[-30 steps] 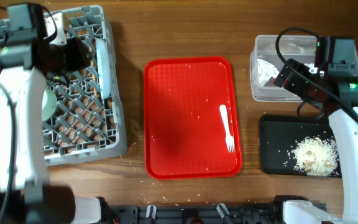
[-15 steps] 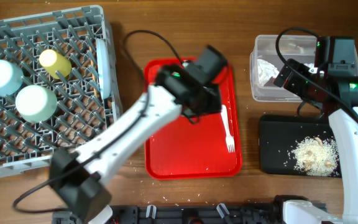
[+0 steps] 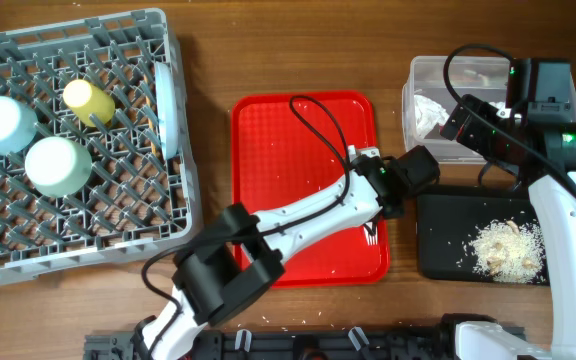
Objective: Sort waste into correct bins and load items into the dishwasher rack
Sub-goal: 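Reach the left gripper to the white plastic fork and grasp it, then lift the fork and move it toward the rack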
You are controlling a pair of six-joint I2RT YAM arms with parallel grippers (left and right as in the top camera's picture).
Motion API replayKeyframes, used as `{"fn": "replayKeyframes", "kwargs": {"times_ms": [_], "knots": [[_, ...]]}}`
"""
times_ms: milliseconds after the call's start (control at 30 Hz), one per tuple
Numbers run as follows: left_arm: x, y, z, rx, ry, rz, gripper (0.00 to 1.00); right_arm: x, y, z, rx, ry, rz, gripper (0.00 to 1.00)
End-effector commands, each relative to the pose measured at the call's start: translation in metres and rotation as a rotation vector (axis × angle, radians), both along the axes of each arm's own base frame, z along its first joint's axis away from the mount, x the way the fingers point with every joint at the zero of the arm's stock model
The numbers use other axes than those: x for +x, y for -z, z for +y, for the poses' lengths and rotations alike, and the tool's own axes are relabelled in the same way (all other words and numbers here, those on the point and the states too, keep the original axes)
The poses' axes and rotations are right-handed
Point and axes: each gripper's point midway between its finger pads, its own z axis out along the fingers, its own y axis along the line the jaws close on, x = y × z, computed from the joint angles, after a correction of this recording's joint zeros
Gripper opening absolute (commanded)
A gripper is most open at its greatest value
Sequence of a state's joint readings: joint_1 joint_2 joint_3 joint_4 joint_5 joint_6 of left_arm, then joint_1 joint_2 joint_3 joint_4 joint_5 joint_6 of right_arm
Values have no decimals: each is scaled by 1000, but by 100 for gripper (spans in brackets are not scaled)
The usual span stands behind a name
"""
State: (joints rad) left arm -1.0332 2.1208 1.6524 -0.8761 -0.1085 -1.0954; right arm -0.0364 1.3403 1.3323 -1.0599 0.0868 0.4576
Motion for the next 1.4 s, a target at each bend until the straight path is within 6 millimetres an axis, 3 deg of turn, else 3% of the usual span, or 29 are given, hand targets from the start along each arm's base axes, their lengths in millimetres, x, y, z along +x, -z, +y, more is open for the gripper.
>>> {"fn": "replayKeyframes", "kwargs": {"times_ms": [0,167,333,467,567,733,800,867,967,1100,1133,1167,1367], "knots": [[5,22,3,48,-22,-16,43,1,-8,-1,-9,-7,-24,100],[-3,47,5,87,-12,28,40,1,-8,-1,-9,-6,-24,100],[-13,71,6,133,6,58,21,1,-8,-1,-9,-7,-24,100],[-16,76,8,145,10,68,4,1,-8,-1,-9,-7,-24,100],[-16,72,15,165,10,79,4,1,-8,-1,-9,-6,-24,100],[-3,44,26,142,-28,69,4,1,-8,-1,-9,-7,-23,100],[-1,43,27,139,-33,69,5,1,-8,-1,-9,-6,-24,100],[-7,44,21,119,-23,89,18,1,-8,-1,-9,-7,-23,100],[-15,41,13,84,67,129,21,1,-8,-1,-9,-6,-24,100],[-18,19,4,24,127,126,26,1,-8,-1,-9,-6,-23,100],[-22,17,3,12,132,144,37,1,-8,-1,-9,-7,-24,100],[-27,17,1,0,138,171,41,1,-8,-1,-9,-6,-24,100],[-48,18,-11,-14,184,199,41,1,-8,-1,-9,-7,-24,100]]}}
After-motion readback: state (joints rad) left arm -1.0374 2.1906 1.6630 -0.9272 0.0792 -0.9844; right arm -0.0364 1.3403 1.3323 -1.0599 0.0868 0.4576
